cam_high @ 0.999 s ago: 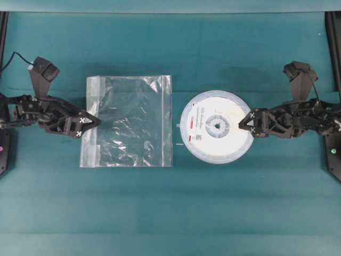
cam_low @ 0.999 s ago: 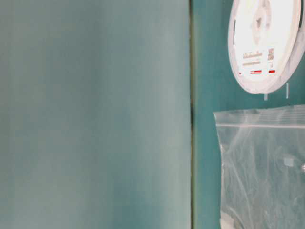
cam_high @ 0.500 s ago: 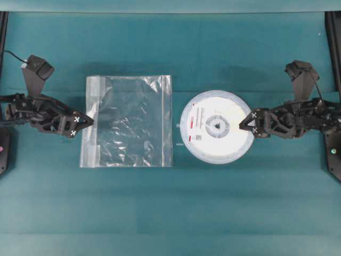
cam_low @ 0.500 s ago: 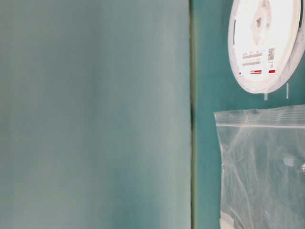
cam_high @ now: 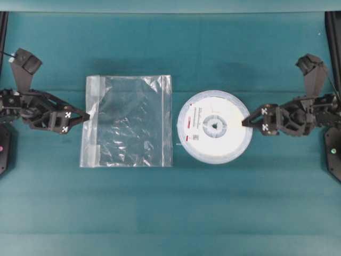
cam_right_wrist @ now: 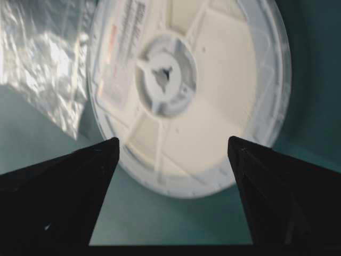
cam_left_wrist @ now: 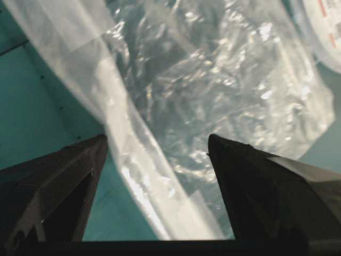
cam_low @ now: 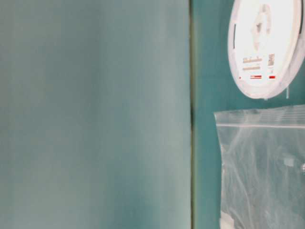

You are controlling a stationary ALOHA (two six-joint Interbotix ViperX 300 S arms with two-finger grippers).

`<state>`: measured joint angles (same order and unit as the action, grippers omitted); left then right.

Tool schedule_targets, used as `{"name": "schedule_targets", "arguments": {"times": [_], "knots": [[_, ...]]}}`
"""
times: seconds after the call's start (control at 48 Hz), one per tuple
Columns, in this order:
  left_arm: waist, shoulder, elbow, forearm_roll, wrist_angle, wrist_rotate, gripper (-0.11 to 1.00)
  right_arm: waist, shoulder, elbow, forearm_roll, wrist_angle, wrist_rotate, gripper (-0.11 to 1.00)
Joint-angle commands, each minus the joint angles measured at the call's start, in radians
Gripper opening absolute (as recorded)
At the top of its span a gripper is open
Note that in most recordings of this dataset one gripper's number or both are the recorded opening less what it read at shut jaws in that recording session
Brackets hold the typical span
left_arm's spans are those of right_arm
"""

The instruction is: Take out the reel from the clear zip bag.

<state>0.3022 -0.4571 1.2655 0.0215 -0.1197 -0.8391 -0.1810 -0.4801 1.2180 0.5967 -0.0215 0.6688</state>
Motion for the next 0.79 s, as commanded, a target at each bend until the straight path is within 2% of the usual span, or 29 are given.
{"name": "schedule_targets", "arguments": {"times": [0.0,0.167,0.333,0.562,0.77], "knots": [[-0.002,-0.043,-0.006,0.006,0.006,0.003,0.93,-0.005,-0.025,0.002,-0.005,0.014,0.0,0.95],[-0.011,-0.117,-0.006,0.008,0.034,0.046,0.93,-0.006,-0.058,0.003,-0.034,0.017,-0.003,0.95],[-0.031,-0.183,-0.006,0.008,0.064,0.094,0.93,-0.006,-0.097,-0.006,-0.118,0.017,-0.028,0.95],[-0.048,-0.261,-0.006,0.008,0.095,0.124,0.93,-0.006,-0.158,-0.035,-0.229,0.015,-0.084,0.95],[-0.084,-0.31,-0.006,0.008,0.121,0.163,0.93,-0.006,-0.239,-0.048,-0.347,0.021,-0.164,0.95]]}}
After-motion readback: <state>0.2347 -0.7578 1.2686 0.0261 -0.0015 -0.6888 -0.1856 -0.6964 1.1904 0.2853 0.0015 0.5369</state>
